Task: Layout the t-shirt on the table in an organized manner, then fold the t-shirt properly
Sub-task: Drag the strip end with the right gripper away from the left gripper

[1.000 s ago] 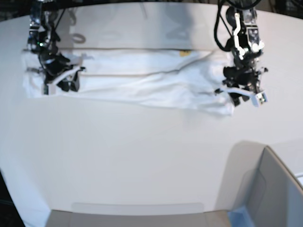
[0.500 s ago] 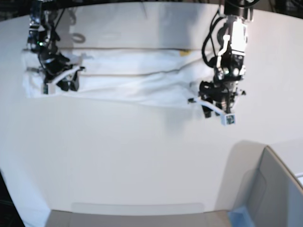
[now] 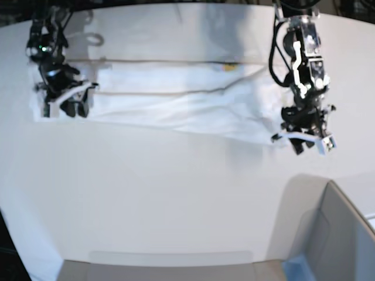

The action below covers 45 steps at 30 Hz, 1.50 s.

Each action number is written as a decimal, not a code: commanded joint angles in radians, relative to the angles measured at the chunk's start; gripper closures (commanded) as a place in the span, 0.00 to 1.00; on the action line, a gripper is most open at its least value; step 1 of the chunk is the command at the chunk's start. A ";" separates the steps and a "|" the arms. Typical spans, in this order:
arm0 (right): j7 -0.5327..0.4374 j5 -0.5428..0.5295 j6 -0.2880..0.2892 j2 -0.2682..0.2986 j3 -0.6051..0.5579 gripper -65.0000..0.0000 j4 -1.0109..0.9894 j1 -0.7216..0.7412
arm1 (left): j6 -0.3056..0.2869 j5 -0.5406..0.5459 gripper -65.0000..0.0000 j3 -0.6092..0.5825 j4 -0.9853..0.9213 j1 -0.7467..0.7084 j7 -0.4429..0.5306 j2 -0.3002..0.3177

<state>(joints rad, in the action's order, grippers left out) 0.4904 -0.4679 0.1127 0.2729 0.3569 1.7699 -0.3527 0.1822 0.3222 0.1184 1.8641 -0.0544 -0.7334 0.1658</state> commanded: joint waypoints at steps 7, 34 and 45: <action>-0.025 -0.012 0.008 0.001 0.034 0.66 0.068 -0.042 | -0.003 -0.004 0.70 -0.006 0.147 -0.132 0.015 -0.022; 0.204 -0.361 0.095 -0.008 0.508 0.66 -0.132 -0.050 | -0.005 -0.004 0.70 -0.128 0.142 -0.223 0.015 -0.016; 0.204 -0.361 0.095 0.019 0.446 0.66 -0.232 0.004 | -0.005 -0.005 0.70 -0.128 0.142 -0.223 0.015 -0.016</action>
<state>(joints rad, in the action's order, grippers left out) 0.7120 -0.8120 0.1989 0.2737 0.7998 1.5230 -0.3500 0.1825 0.3222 -0.0113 1.9892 -0.2821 -0.7391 0.1471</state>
